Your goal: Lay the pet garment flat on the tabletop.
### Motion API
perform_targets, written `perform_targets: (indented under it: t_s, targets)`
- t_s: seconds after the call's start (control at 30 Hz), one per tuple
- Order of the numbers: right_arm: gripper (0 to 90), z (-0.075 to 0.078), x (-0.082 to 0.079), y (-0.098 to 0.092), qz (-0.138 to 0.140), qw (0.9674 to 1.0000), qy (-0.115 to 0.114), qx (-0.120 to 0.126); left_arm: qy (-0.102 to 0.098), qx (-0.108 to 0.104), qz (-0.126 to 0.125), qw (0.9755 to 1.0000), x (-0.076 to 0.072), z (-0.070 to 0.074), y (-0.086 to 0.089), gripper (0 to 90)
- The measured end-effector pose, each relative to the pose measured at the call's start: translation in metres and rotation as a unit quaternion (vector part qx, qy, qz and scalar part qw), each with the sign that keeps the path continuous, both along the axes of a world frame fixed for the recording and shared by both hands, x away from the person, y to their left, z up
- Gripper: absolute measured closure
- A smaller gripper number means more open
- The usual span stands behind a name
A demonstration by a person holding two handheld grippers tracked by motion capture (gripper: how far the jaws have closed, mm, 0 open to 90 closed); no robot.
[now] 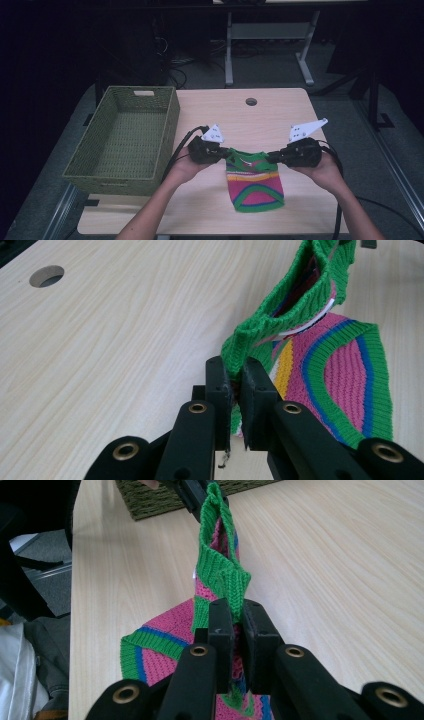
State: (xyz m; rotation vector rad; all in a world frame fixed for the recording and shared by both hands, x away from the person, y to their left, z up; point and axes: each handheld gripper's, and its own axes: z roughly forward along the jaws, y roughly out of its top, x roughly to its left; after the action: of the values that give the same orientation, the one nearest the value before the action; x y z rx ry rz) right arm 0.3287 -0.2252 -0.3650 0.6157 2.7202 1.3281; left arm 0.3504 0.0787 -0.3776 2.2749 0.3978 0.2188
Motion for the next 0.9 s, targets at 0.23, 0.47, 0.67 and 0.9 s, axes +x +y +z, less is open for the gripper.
perform_targets:
  t_s: [0.23,0.47,0.67,0.9]
  targets:
    - [83.5,0.003,0.015,-0.002,-0.011,0.9999,0.002,-0.003,0.01,-0.006,0.014,0.9998,0.011,-0.001,-0.004,83.7]
    - [83.5,0.002,0.033,-0.002,-0.028,0.9996,0.005,-0.009,0.01,0.001,0.042,0.999,0.027,-0.005,-0.01,83.6]
    - [66.0,0.003,0.081,-0.003,-0.132,0.9912,-0.003,-0.002,-0.004,-0.022,0.118,0.9928,0.054,-0.003,-0.019,71.5]
    - [61.1,-0.008,0.09,-0.011,-0.152,0.988,0.022,-0.017,0.018,-0.02,0.135,0.9904,0.059,-0.014,-0.008,62.0]
